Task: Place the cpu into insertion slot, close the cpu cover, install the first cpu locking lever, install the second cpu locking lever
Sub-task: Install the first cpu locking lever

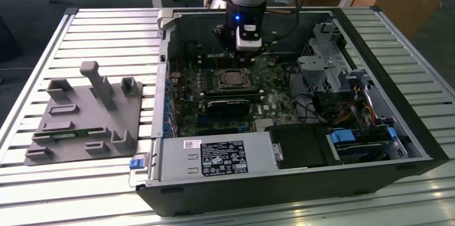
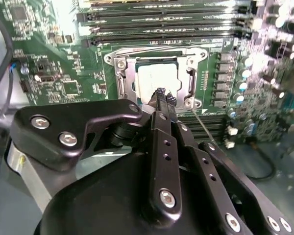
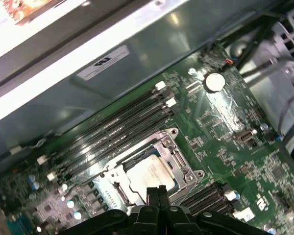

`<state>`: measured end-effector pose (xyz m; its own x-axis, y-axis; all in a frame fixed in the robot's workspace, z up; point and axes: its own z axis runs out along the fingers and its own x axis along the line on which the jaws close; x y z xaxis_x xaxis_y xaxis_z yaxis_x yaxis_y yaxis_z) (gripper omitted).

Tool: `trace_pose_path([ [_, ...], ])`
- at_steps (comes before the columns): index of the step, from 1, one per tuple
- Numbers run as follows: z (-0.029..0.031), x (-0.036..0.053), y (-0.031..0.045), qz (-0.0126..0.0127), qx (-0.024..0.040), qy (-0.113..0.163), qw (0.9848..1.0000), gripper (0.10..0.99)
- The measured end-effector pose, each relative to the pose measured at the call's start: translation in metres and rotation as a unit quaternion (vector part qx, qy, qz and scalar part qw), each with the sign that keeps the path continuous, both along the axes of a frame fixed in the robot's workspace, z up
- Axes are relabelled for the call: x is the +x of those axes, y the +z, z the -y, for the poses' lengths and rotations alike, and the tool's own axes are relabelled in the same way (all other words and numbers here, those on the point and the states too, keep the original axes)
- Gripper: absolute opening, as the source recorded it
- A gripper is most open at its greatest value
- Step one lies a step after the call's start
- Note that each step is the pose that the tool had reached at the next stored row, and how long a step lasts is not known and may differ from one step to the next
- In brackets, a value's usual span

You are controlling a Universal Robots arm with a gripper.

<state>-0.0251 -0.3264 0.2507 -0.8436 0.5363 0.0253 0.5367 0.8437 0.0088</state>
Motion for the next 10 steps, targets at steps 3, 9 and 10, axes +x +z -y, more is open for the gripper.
trace_pose_path([
  [3,0.0000,0.0000,0.0000,0.0000,0.0000,0.027,0.9996,0.106],
  [9,0.0000,0.0000,-0.0001,0.0000,0.0000,0.079,0.9969,0.106],
  [10,0.0000,0.0000,-0.0001,0.0000,0.0001,0.088,0.9961,0.106],
])
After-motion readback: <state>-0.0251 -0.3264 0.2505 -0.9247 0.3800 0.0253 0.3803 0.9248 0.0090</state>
